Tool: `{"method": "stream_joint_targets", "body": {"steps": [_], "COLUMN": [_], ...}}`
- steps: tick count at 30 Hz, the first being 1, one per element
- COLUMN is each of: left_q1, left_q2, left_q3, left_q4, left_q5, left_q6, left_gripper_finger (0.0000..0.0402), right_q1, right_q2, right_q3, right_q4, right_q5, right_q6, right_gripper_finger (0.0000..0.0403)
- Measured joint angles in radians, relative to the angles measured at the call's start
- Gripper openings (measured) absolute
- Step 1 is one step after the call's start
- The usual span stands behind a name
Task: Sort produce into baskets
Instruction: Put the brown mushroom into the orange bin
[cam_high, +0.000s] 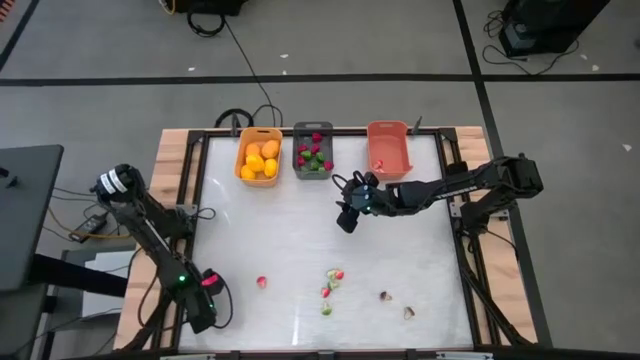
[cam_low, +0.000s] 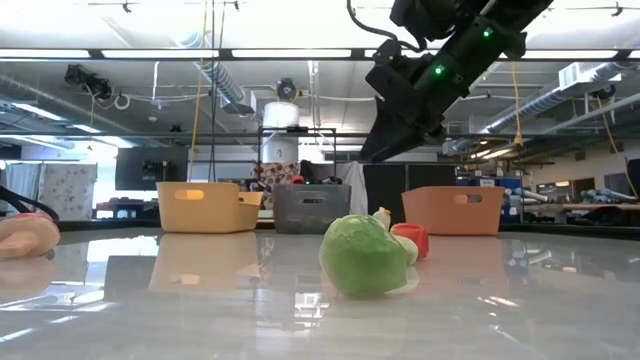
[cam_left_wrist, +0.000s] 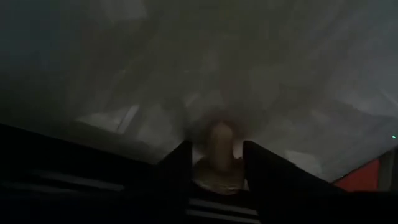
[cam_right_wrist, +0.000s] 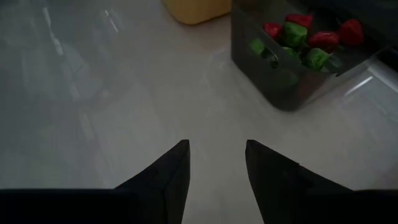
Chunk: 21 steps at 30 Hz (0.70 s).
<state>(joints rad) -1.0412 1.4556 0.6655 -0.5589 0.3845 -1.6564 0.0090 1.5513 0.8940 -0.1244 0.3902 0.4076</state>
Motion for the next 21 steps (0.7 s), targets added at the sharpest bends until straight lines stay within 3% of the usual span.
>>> {"method": "stream_joint_targets", "body": {"steps": [4, 9, 15, 21], "left_q1": [0.002, 0.045, 0.136, 0.240], "left_q2": [0.011, -0.009, -0.038, -0.057], "left_q3": [0.001, 0.000, 0.000, 0.025], "left_q4": [-0.024, -0.044, -0.036, -0.041], "left_q5": [-0.002, -0.115, -0.300, -0.491], "left_q6": [0.027, 0.075, 0.210, 0.361], "left_gripper_finger": [0.0102, 0.0046, 0.0055, 0.0064], "right_q1": [0.000, 0.002, 0.021, 0.050], "right_q2": [0.000, 0.000, 0.000, 0.001], "right_q3": [0.000, 0.000, 0.000, 0.000], "right_q4": [0.003, 0.031, 0.100, 0.196], "right_q5": [0.001, -0.004, -0.143, -0.211], "right_q6": [0.000, 0.018, 0.024, -0.017], "right_gripper_finger": [0.0167, 0.0167, 0.0167, 0.0167]}}
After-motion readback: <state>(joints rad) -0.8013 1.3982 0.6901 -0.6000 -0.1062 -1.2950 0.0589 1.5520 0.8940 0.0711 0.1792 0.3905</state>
